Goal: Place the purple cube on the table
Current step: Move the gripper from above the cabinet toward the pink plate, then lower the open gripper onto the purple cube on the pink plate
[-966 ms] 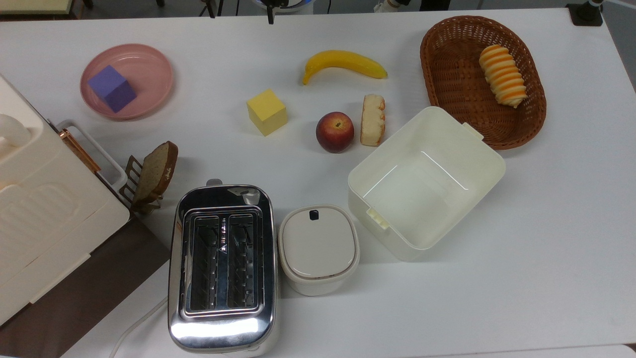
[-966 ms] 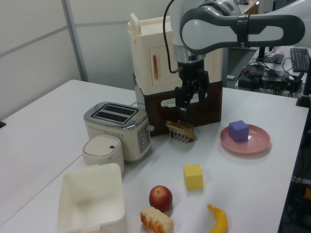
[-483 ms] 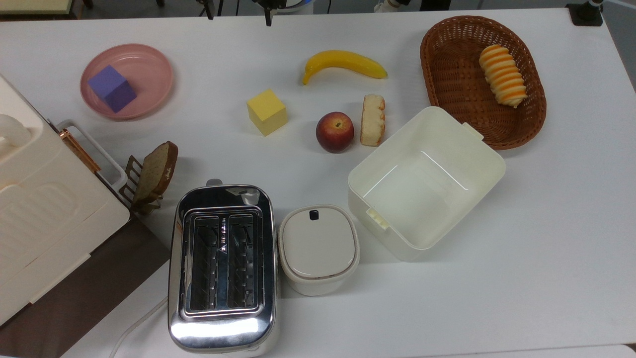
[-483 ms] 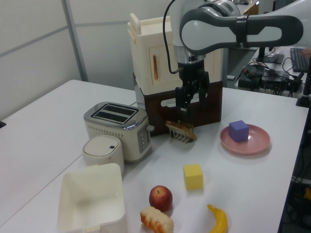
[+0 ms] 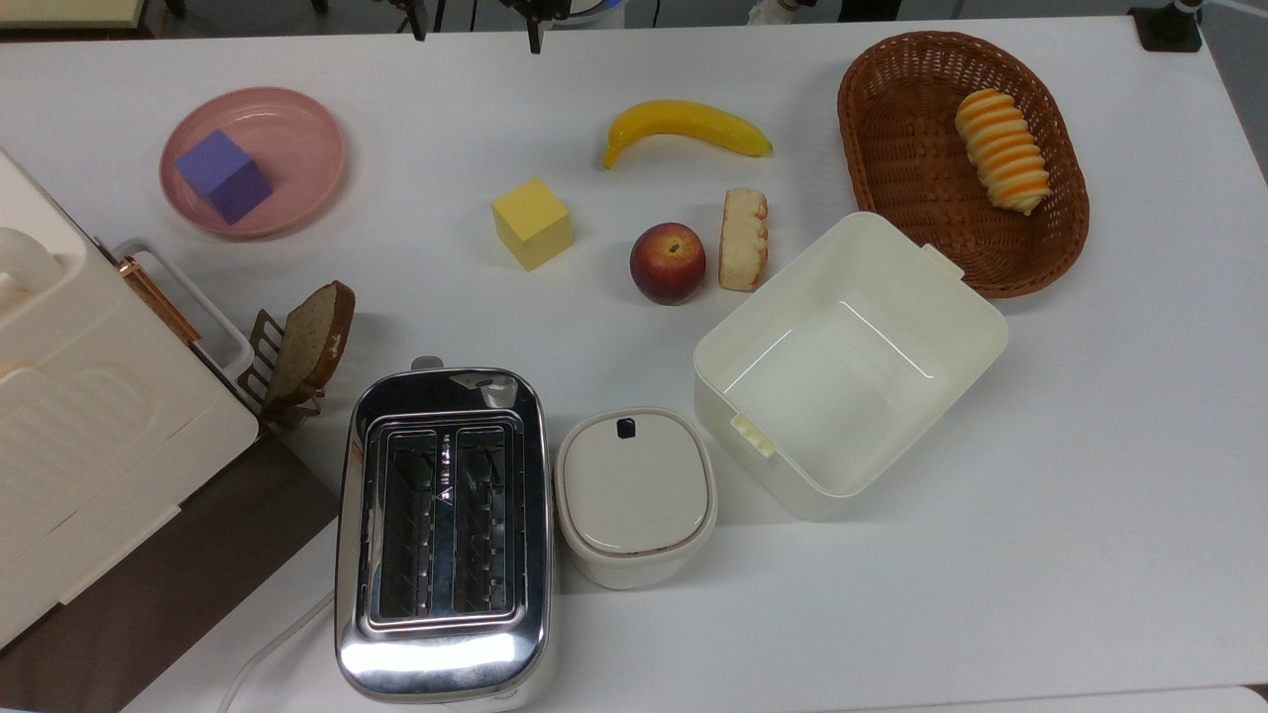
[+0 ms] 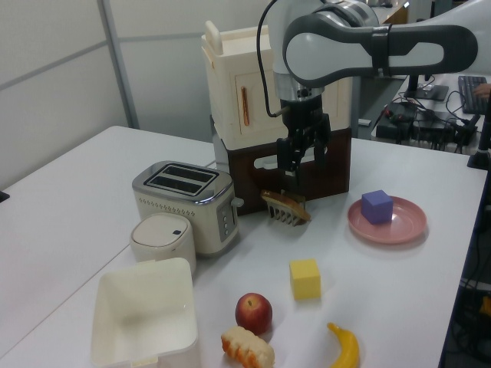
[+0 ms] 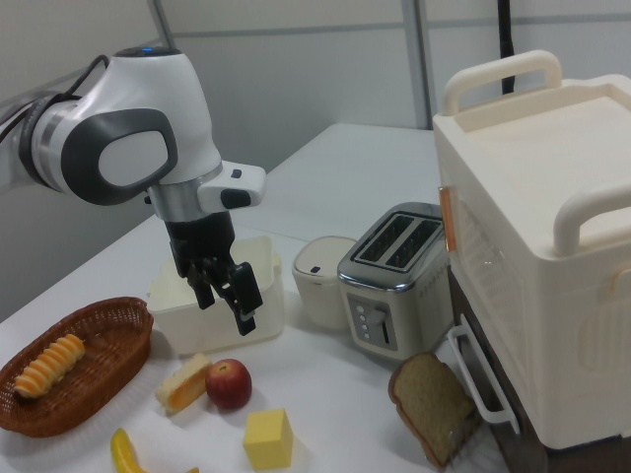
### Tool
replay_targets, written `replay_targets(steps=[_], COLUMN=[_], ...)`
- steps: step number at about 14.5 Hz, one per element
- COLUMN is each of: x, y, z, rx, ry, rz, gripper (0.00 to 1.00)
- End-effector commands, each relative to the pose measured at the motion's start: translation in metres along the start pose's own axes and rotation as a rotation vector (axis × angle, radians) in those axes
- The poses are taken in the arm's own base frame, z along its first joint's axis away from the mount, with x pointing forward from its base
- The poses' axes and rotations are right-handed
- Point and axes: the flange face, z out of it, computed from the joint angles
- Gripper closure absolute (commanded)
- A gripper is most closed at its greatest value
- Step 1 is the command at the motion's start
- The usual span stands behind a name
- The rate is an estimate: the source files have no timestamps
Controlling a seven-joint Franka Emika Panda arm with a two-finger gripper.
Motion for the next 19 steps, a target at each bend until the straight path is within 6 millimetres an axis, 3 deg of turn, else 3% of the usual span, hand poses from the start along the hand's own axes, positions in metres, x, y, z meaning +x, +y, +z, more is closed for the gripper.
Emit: replay_targets(steps=[1,3,8,15,19], x=[-0.002,0.0,0.007,-0.006,-0.011], y=[0.018,0.029,0.101,0.197,0.26], z=[-0.001,0.007,0.046,0.153,0.183], rx=[0.027,0.027,0.034,-0.046,-0.096], ry=[-0.03,-0.045,-0.091,-0.128,-0.079], rz=[-0.018,-0.05,-0.072,-0.162,-0.296], gripper=[0.0,0.0,0.0,0.0,0.0])
